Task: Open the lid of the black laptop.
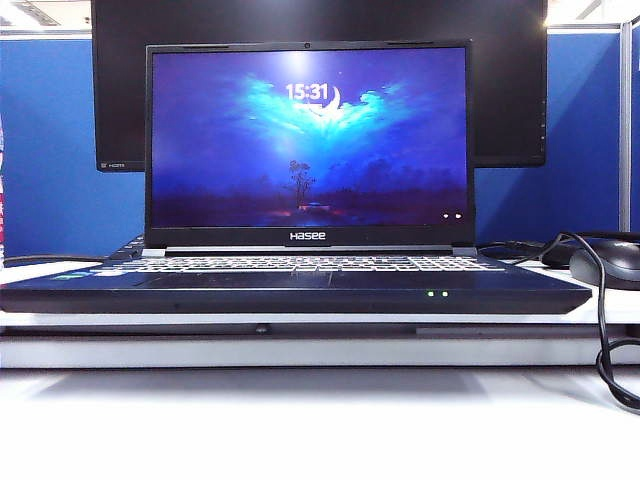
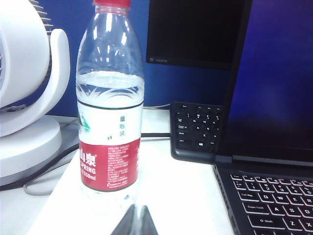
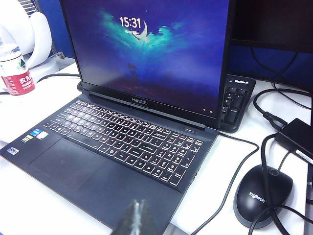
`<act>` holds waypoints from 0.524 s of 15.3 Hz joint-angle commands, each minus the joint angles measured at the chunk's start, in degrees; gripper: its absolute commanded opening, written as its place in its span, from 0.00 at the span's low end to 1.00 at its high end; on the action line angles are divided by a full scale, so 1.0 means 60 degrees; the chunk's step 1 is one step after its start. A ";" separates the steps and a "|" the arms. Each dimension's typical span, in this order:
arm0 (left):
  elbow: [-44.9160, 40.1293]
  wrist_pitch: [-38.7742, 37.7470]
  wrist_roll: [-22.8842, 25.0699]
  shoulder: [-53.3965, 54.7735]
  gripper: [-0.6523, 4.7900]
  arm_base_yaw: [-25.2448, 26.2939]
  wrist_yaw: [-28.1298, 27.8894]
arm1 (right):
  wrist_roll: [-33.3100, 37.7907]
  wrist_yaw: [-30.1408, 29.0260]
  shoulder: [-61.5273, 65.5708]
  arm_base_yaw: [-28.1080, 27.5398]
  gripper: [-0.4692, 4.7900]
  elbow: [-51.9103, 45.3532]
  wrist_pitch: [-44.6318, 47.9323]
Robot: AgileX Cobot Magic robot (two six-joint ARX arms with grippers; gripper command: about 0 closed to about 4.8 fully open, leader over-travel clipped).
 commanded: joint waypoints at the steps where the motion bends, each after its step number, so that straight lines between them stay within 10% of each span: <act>1: 0.0000 0.0047 0.0007 -0.0022 0.16 0.0015 0.0029 | -0.0823 0.0000 -0.0055 -0.0302 0.08 0.0047 0.0284; 8: 0.0000 0.0051 0.0011 -0.0022 0.16 0.0015 0.0029 | -0.0597 0.0532 -0.0798 -0.3366 0.08 -0.2794 0.5431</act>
